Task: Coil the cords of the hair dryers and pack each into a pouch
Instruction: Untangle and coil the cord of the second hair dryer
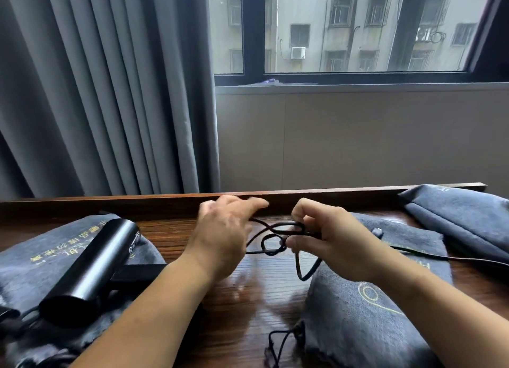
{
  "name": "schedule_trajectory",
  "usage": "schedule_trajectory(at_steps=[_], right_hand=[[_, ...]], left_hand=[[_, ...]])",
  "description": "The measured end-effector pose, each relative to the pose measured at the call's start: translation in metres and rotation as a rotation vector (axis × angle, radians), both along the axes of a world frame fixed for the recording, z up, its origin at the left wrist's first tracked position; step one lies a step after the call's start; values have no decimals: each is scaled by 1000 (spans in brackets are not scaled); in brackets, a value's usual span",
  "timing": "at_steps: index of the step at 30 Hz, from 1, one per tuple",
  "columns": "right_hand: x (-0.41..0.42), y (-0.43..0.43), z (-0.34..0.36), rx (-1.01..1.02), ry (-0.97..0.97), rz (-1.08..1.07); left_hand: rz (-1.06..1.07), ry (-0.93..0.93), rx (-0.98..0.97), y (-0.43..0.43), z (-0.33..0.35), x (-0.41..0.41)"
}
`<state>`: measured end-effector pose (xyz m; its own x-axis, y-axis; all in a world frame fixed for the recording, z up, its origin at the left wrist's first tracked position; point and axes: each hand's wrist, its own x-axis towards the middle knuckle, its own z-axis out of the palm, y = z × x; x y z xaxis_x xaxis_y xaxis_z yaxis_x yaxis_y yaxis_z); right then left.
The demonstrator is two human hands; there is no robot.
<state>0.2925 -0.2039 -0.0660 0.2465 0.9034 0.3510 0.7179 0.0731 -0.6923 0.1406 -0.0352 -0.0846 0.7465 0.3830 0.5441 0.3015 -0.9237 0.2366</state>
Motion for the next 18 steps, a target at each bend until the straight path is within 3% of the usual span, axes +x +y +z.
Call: schedule_trajectory(at_steps=[3, 5, 10, 15, 18], right_hand=[[3, 1, -3, 18, 26, 25], [4, 1, -3, 41, 57, 33], [2, 4, -1, 41, 60, 64], [6, 3, 1, 32, 71, 96], [8, 5, 1, 17, 52, 76]], left_hand=[[-326, 126, -79, -6, 2, 2], [-377, 161, -166, -5, 0, 1], [-290, 27, -229, -4, 15, -5], [-256, -155, -652, 1, 37, -16], [-55, -331, -854, 7, 39, -16]])
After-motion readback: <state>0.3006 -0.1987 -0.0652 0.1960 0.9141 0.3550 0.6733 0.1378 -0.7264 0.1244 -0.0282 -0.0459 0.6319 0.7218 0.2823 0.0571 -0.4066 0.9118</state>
